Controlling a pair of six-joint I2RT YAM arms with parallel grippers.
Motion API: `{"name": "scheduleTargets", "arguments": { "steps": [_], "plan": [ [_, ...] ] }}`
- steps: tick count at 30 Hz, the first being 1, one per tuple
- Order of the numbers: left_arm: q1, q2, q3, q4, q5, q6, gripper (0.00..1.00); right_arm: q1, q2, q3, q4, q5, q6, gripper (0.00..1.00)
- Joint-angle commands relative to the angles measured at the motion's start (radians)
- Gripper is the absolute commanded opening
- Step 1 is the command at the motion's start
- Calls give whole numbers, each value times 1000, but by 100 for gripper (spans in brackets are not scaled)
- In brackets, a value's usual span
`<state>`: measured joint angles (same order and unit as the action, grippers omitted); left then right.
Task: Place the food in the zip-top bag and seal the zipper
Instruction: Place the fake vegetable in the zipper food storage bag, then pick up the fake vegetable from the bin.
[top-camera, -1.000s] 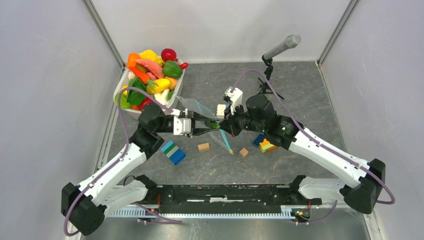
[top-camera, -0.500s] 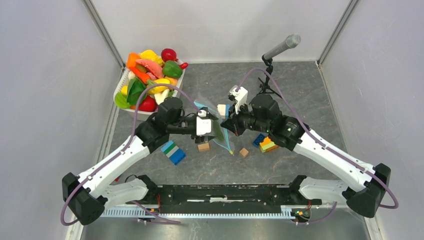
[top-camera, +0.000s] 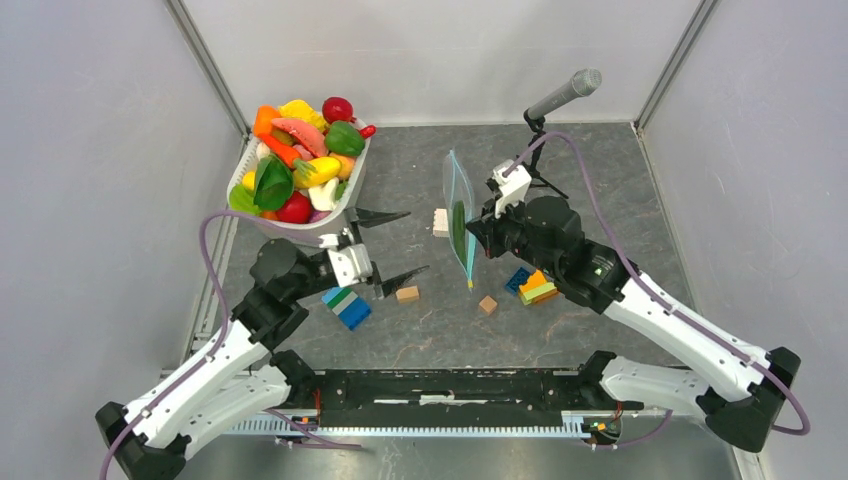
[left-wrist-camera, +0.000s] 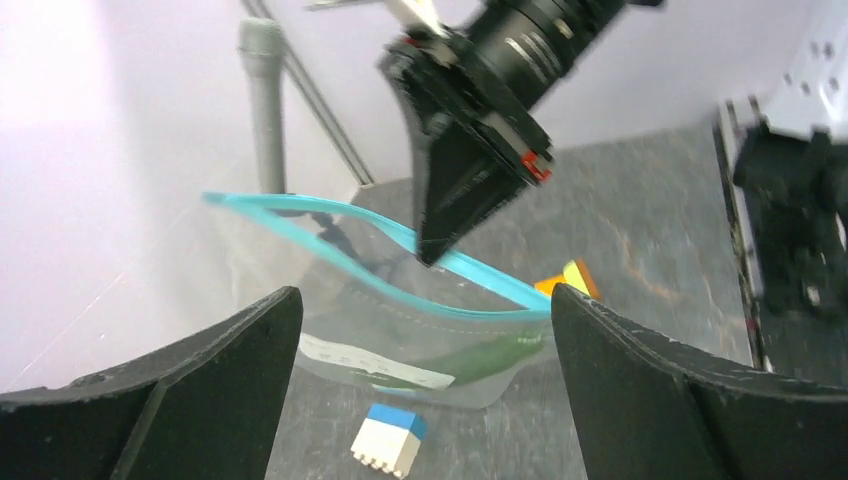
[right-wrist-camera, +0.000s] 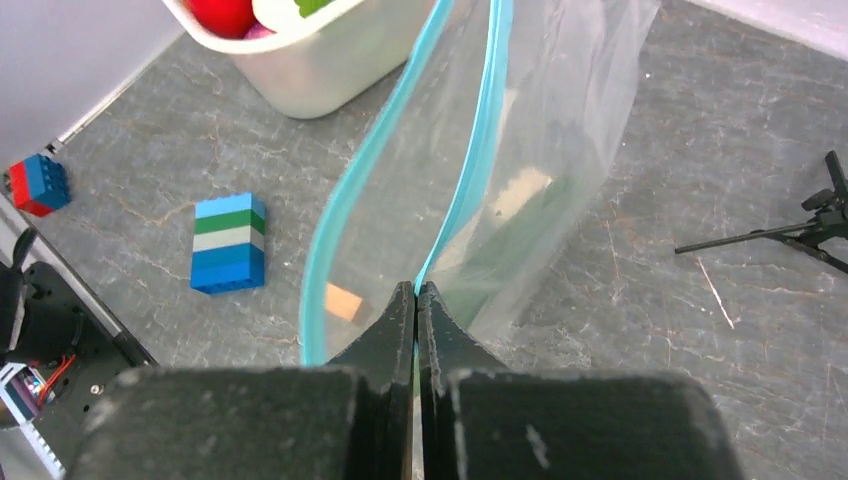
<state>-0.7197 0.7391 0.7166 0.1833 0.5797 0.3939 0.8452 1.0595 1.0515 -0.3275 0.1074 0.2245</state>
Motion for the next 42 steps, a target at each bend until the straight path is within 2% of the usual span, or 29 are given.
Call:
{"name": "scheduleTargets", "arguments": {
  "steps": [1,3,4,7,9,12,19,22,24,27,33,38,42],
  "plan": [
    [-3,-20,-4,120,-299,-277,100,0,85,-27,39,-42,-21,0],
    [-1,-3,19,30,-431,-324,100,13,225,3,-60,-179,-51,0],
    [3,5,30,-12,-466,-343,100,35,249,-32,-45,-159,-42,0],
    [19,19,54,-93,-572,-415,100,34,222,-158,122,-182,11,0],
    [45,23,70,-141,-673,-486,100,34,205,-145,158,-231,13,0],
    [122,44,107,-218,-739,-568,100,34,173,-123,198,-218,13,0],
    [346,161,236,-405,-675,-687,100,32,101,-150,226,-114,41,0],
    [411,235,311,-468,-657,-673,100,33,65,-198,262,-90,63,0],
    [437,281,360,-507,-692,-656,100,33,57,-215,271,-100,66,0],
    [498,328,413,-517,-652,-659,100,33,55,-230,272,-105,72,0],
    [586,374,483,-555,-761,-664,100,33,41,-272,303,-146,85,0],
    [628,431,528,-531,-638,-596,100,32,32,-292,320,-156,86,0],
    [631,529,628,-554,-653,-602,100,32,43,-291,320,-171,84,0]
  ]
}}
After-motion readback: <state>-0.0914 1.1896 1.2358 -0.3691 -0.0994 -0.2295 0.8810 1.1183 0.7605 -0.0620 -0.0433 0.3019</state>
